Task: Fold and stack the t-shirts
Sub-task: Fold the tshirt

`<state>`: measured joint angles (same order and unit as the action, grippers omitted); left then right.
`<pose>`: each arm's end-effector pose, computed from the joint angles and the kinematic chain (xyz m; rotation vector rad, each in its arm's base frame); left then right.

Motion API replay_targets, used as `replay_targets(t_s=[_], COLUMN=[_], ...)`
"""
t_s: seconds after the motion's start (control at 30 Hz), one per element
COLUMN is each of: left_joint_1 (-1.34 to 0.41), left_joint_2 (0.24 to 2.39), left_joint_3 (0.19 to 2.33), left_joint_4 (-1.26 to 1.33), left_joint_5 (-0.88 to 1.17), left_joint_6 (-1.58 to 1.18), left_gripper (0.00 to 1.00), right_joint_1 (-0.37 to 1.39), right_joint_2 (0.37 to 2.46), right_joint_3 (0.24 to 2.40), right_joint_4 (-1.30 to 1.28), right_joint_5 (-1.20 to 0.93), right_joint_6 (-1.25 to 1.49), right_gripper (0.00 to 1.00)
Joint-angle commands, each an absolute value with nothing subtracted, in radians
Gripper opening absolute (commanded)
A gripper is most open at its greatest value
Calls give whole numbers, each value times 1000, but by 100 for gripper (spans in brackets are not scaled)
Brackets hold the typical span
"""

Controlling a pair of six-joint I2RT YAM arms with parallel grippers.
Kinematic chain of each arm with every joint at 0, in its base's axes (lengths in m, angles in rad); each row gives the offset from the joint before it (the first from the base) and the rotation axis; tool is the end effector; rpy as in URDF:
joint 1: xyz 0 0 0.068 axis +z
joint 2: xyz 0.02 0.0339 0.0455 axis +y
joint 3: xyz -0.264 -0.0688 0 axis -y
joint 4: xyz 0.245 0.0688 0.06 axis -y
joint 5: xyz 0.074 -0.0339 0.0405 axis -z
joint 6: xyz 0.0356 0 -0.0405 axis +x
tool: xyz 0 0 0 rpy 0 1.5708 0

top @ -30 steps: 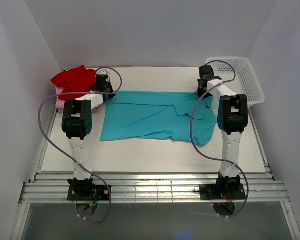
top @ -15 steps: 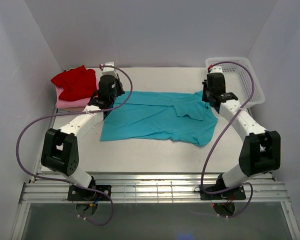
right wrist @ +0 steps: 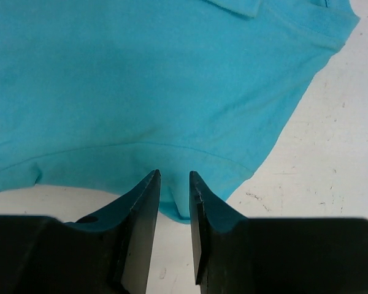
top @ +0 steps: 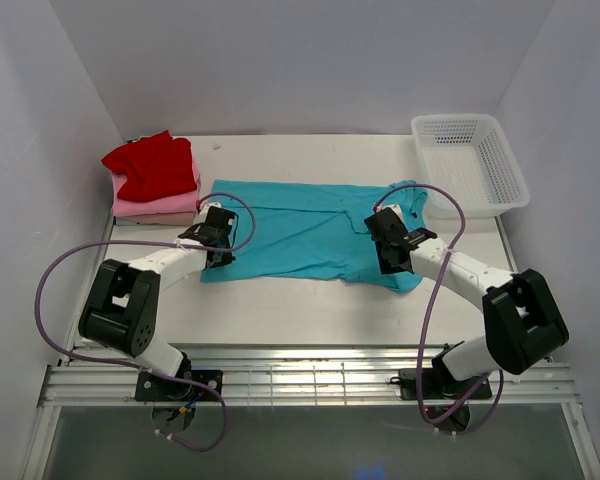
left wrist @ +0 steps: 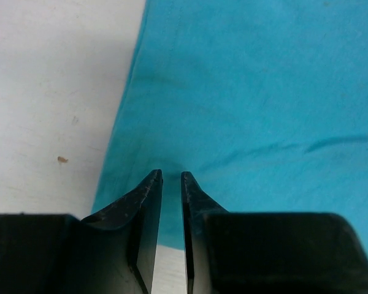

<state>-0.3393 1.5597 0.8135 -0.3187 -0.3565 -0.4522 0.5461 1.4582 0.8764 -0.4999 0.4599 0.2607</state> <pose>0.2773 -0.0847 0.1613 -0.2612 2.5269 0.1690 0.2456 0.1308 0.1978 -0.2113 2.4985 -0.2937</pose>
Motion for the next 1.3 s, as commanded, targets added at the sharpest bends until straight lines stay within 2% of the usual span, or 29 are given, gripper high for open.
replay_targets(t_s=[0.0,0.5,0.8,1.03,1.27], left_joint_1=[-336,-336,-339,-337,-337], left_joint_2=[1480,1451,1342,1379,1465], left_joint_3=[778,707,695,690,701], left_joint_4=[-374,-393,-426,-437,-437], left_joint_5=[-402,-469,-494,-491,-485], left_joint_6=[-500,-541,-578,-583,-572], left_gripper=[30,32,35,36,36], right_joint_1=[566,584,594,595,604], right_joint_2=[1379,1410,1413,1517,1502], right_joint_3=[853,765,778,793,788], right_joint_4=[-508,-442,-445,-440,-498], right_joint_5=[496,399,377,376,390], right_joint_6=[314,336,319,308,333], right_gripper=[32,32,33,34,34])
